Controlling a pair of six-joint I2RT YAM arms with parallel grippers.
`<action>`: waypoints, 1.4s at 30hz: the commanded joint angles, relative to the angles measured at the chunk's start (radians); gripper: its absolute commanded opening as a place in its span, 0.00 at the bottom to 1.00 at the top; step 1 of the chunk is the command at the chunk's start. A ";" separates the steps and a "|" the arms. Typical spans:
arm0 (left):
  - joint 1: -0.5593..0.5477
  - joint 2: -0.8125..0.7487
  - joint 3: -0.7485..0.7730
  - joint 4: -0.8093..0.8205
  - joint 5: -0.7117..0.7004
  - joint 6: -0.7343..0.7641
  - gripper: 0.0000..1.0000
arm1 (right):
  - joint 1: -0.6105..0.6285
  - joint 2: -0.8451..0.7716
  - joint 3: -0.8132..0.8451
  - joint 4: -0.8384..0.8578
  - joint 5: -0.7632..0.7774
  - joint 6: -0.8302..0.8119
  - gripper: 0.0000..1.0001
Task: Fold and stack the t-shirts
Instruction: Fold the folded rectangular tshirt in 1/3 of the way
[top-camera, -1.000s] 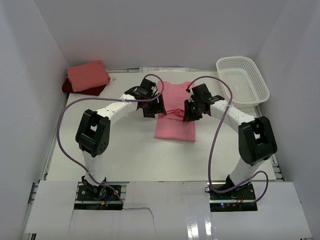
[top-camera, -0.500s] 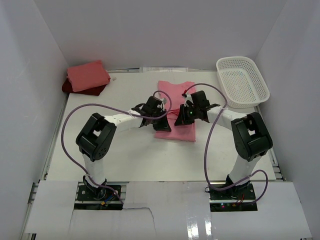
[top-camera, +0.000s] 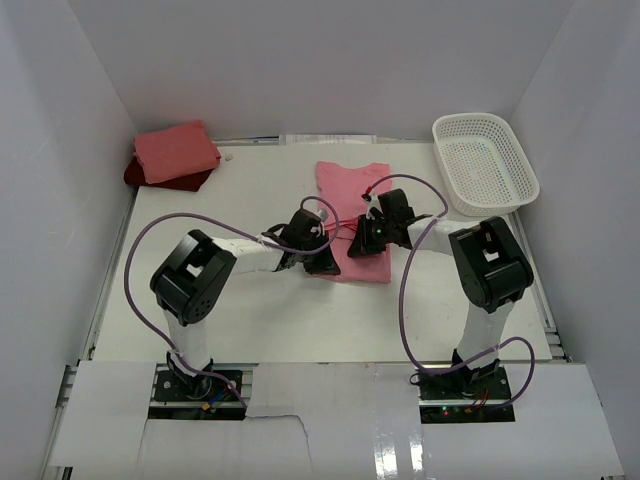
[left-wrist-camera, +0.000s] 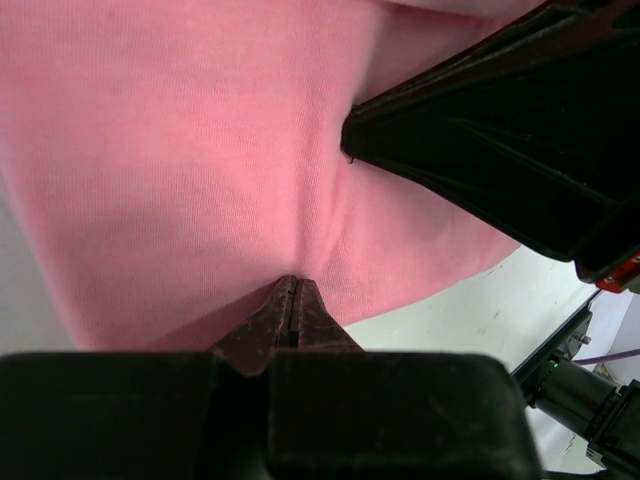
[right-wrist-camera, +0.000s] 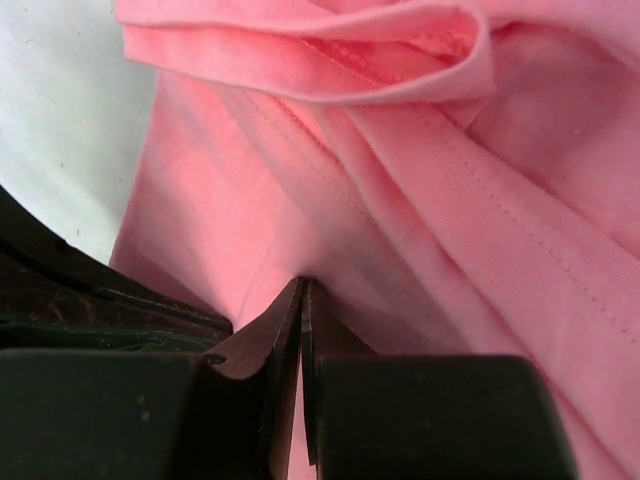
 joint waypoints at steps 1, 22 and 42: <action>-0.008 -0.021 -0.049 -0.018 -0.067 -0.005 0.00 | 0.003 0.028 -0.008 0.055 0.049 -0.008 0.08; -0.030 -0.108 -0.132 -0.071 -0.127 0.009 0.00 | -0.069 0.397 0.785 -0.261 0.274 -0.117 0.10; -0.038 -0.267 -0.055 -0.237 -0.150 0.037 0.01 | -0.098 -0.179 0.391 -0.551 0.171 -0.145 0.37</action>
